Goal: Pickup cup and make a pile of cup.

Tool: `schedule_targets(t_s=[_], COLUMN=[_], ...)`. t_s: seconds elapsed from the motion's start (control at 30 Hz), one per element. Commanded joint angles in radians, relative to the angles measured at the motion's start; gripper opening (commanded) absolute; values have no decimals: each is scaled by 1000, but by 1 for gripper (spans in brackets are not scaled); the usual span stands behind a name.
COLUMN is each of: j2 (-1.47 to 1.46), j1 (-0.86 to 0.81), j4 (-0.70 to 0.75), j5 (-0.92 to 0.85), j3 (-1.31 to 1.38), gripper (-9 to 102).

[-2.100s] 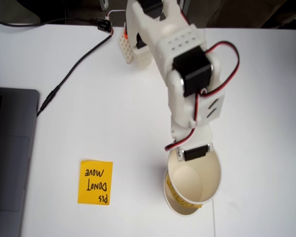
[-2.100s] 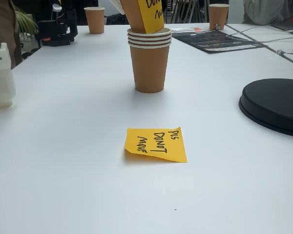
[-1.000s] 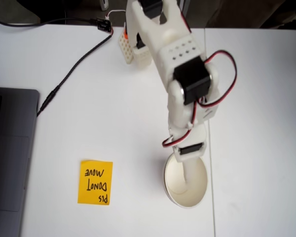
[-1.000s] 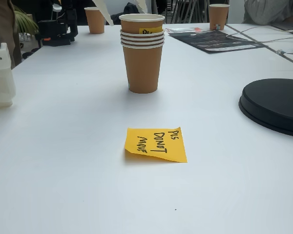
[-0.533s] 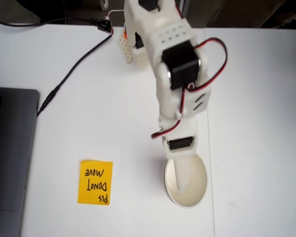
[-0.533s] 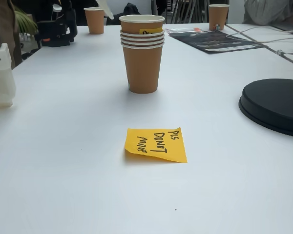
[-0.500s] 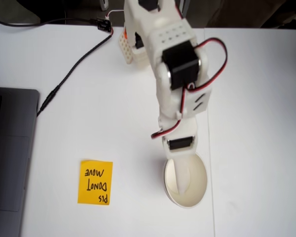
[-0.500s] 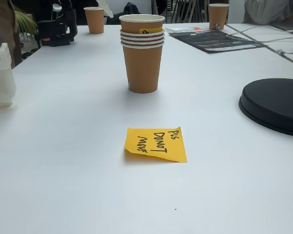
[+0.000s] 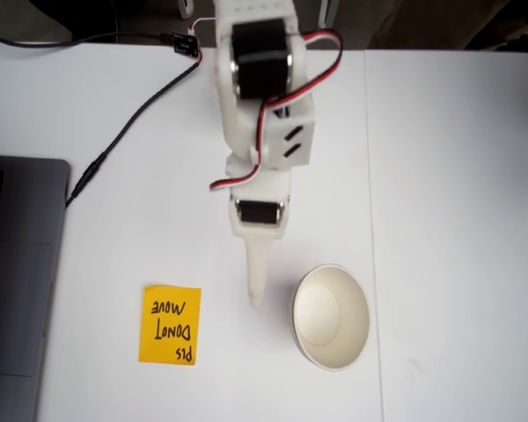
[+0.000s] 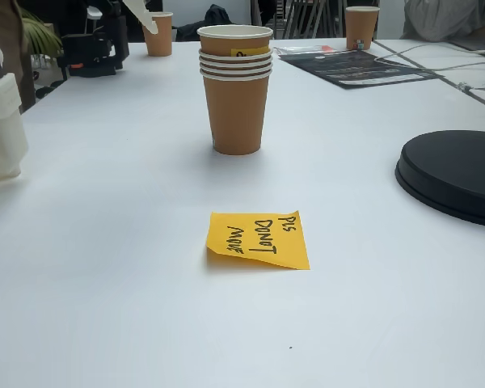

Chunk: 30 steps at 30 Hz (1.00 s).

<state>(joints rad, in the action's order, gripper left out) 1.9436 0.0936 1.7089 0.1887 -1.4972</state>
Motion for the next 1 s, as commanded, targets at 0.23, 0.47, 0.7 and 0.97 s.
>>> schedule_targets(t_s=[0.23, 0.47, 0.7, 0.97], j2=[184, 239, 322, 416], j1=[-51, -60, -63, -60], j4=[-107, -172, -230, -314], j5=[-6, -8, -8, -8], j3=[-97, -140, -224, -333], gripper=[28, 15, 5, -6])
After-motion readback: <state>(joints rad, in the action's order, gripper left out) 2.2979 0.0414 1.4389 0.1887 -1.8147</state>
